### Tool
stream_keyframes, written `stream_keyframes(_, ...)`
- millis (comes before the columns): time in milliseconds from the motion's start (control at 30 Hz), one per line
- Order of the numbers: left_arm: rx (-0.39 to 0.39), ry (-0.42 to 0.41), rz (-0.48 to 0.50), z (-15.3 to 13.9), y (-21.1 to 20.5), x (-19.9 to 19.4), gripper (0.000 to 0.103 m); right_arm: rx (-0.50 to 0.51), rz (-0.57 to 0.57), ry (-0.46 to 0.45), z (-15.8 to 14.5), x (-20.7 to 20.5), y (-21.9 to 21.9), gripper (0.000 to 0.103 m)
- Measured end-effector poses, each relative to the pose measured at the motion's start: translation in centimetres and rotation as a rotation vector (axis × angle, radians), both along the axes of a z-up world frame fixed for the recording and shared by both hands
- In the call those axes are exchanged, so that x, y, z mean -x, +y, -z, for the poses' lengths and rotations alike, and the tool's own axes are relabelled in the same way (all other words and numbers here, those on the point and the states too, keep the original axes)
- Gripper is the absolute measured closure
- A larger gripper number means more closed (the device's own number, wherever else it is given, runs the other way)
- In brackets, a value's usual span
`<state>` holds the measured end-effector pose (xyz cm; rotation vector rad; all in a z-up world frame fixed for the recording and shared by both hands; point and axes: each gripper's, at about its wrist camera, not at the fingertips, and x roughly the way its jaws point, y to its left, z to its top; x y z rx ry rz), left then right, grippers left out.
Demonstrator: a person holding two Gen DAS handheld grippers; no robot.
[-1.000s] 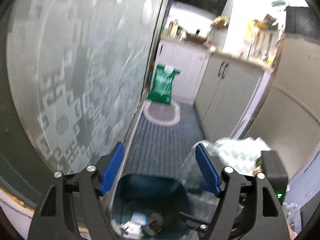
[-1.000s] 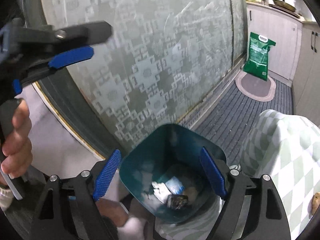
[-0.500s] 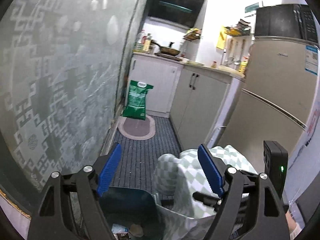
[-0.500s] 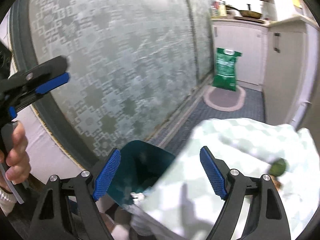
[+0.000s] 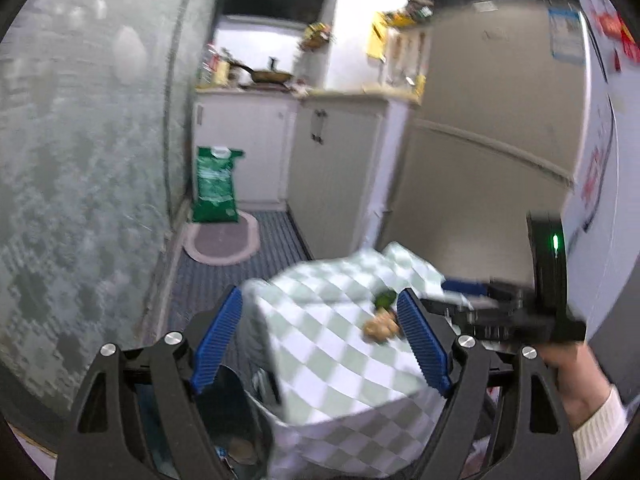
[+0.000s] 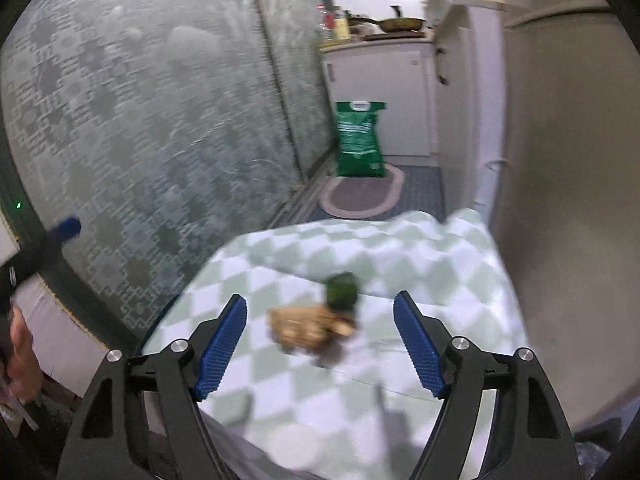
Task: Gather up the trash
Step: 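Move both grippers back over the table toward the ginger and lime, then grasp the white bottle cap with the left gripper while the right gripper grasps the clear plastic lid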
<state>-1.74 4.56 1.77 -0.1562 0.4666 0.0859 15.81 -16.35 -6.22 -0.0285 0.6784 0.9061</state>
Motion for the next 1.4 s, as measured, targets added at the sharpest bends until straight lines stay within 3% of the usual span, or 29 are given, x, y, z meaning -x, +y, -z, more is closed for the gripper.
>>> stream_keyframes(233, -0.016, 0.100, 0.115, 2.9, -4.7, -2.7, 0.021, -0.007, 0.058, 0.027, 1.2, -1.6, -4.1, 0.036)
stream_keyframes(667, -0.040, 0.210, 0.256, 6.4, -10.2, -5.4, 0.023, -0.005, 0.081, 0.060, 2.6, -2.9, -7.7, 0.047)
stream_keyframes(933, -0.064, 0.286, 0.271, 8.4, -11.4, -7.6, 0.040, 0.014, 0.057, 0.070, 3.3, -3.1, -7.6, 0.053)
stream_keyframes(1033, -0.056, 0.285, 0.272, 8.5, -11.4, -7.9, 0.040, 0.027, 0.054, 0.063, 3.5, -3.3, -7.4, 0.056)
stream_keyframes(1400, -0.039, 0.286, 0.309, 8.3, -11.9, -7.7, 0.060, 0.059, 0.004, 0.005, 3.4, -2.4, -6.2, 0.067)
